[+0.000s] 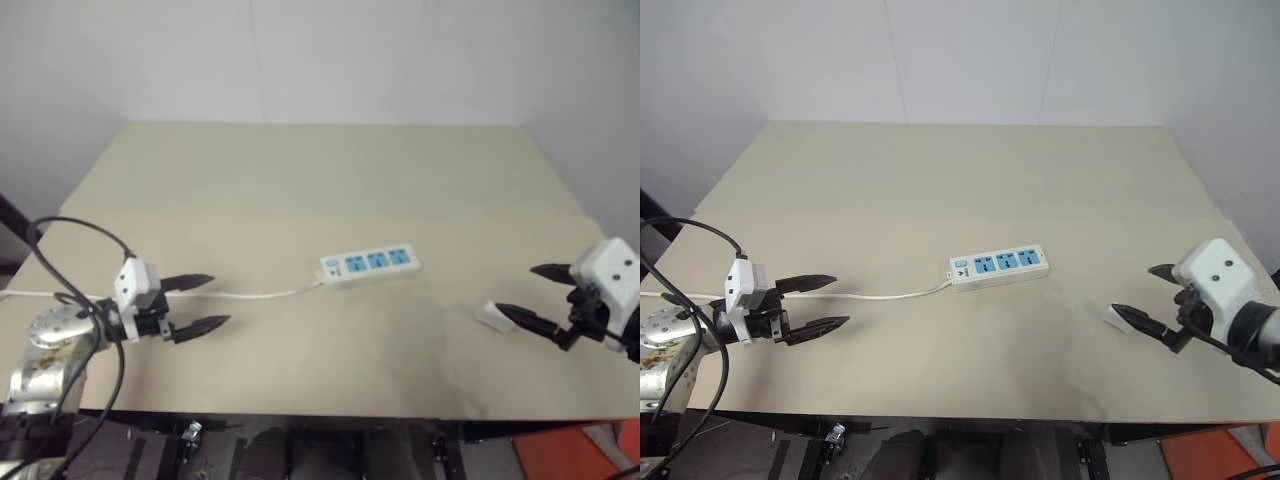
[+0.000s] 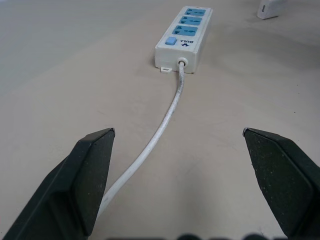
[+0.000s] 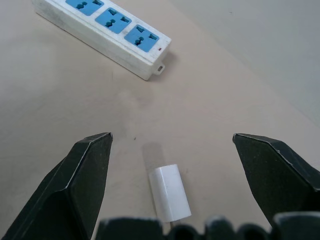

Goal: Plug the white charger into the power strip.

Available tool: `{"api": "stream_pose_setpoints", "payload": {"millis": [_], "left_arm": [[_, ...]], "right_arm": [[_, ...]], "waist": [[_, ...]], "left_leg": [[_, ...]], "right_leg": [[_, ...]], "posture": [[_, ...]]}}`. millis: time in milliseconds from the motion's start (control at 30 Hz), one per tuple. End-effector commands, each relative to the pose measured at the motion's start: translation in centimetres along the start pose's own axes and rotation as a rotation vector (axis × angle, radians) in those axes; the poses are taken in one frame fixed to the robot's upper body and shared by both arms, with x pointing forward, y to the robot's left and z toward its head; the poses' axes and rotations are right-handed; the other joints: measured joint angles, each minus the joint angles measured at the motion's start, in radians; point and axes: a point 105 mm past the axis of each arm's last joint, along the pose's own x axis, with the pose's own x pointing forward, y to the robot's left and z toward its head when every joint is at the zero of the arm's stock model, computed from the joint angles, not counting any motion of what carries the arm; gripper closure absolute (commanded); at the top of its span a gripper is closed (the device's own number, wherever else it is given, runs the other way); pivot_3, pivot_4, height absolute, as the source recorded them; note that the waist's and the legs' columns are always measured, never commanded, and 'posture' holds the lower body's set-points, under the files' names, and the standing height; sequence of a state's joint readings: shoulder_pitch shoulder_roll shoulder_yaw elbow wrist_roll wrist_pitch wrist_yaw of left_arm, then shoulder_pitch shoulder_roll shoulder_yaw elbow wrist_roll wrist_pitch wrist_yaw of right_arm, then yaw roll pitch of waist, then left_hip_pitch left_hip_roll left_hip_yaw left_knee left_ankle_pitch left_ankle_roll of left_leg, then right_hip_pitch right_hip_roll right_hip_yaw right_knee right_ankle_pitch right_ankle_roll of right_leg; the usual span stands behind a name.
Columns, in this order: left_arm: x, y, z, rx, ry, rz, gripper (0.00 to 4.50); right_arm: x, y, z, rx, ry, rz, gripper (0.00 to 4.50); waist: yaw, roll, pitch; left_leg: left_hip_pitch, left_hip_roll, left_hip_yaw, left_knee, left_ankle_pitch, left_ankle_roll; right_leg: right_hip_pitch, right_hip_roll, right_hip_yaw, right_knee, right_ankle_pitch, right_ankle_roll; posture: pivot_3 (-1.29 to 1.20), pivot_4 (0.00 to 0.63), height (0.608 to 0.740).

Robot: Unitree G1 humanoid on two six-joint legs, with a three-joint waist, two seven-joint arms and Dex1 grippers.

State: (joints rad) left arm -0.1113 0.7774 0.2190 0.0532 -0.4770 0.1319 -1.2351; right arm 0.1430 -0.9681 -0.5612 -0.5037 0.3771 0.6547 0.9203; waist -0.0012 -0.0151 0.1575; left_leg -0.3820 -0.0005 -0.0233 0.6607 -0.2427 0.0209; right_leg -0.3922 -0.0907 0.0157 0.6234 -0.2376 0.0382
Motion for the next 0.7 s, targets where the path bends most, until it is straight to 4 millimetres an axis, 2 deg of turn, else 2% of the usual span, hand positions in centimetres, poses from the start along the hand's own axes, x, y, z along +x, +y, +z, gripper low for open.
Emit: {"api": "stream_pose_setpoints", "payload": {"millis": [33,467,700], "left_arm": [[-0.2,0.0,1.0,0.05,-0.029,0.013,0.02],[0.5,0.4,0.8,0.073,-0.021,0.018,0.02],[1.4,1.2,1.6,0.105,-0.043,0.034,0.02]], "right_arm": [[-0.4,-0.5,0.9,-0.048,-0.025,-0.026,0.0],[0.2,-0.4,0.8,-0.032,0.004,0.023,0.0],[-0.1,-0.6,0.9,-0.007,0.056,0.052,0.0]], "waist": [[0.0,0.0,0.0],[0.0,0.0,0.0],[0.002,0.0,0.0]], "left_leg": [[0.0,0.0,0.0,0.0,0.0,0.0],[0.0,0.0,0.0,0.0,0.0,0.0],[0.0,0.0,0.0,0.0,0.0,0.0]], "right_leg": [[0.0,0.0,0.0,0.0,0.0,0.0],[0.0,0.0,0.0,0.0,0.0,0.0],[0.0,0.0,0.0,0.0,0.0,0.0]], "posture": [[0.0,0.15,0.74],[0.0,0.15,0.74],[0.0,0.15,0.74]]}}
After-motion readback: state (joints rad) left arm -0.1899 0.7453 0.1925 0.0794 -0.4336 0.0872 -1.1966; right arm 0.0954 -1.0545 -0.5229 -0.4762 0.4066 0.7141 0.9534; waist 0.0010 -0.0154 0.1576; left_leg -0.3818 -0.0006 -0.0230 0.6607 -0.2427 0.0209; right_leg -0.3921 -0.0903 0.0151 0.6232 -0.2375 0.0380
